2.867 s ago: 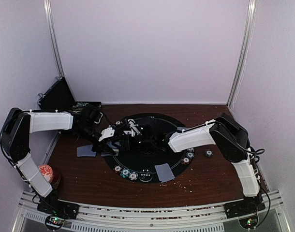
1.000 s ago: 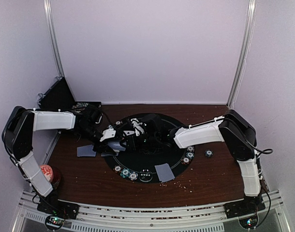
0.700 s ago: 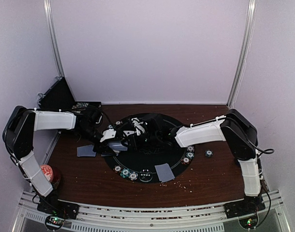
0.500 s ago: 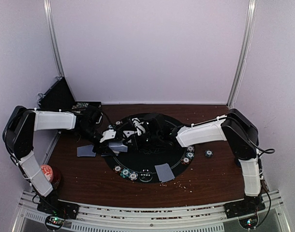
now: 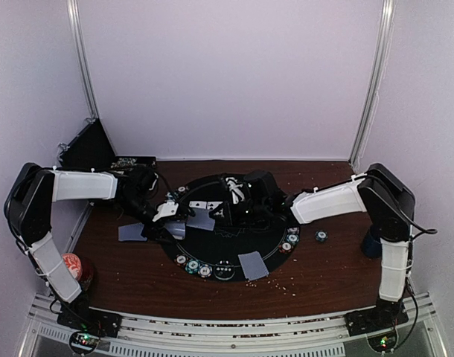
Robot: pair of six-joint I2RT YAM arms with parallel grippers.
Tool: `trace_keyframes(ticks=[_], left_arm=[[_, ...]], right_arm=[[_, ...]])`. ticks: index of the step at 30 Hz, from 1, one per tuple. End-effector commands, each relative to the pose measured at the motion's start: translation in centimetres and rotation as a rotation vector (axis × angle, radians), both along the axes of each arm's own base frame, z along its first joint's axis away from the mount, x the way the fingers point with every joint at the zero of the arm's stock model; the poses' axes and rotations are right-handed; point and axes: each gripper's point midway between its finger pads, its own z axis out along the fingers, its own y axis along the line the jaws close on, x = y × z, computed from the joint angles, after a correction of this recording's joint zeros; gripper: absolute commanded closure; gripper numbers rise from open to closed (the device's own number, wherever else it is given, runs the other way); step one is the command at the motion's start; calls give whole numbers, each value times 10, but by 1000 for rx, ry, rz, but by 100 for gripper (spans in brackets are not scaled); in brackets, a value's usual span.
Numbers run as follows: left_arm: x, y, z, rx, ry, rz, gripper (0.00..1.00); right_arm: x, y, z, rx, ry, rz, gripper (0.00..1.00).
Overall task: Distribute texas hold em gaming equipment
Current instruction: Pick up the poker card from the face-down deck piles, then distribute the poker card in the community card area.
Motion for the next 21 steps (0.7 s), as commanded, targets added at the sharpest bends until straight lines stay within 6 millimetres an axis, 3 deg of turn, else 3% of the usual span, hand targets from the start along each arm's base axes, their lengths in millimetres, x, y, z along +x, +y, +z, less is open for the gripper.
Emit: trace_keyframes(ticks=[1, 8, 14, 21], left_arm=[[-1, -6, 5, -28, -4, -21, 54], [0, -7, 5, -28, -1, -18, 54], [0, -6, 6, -28, -1, -16, 54], [-1, -7, 5, -28, -2, -19, 54]], right_arm=[[8, -23, 30, 104, -2, -94, 100], [39, -76, 31, 207, 30, -405, 100], [64, -121, 8, 244, 56, -707, 100], [82, -149, -18, 234, 69, -895, 100]])
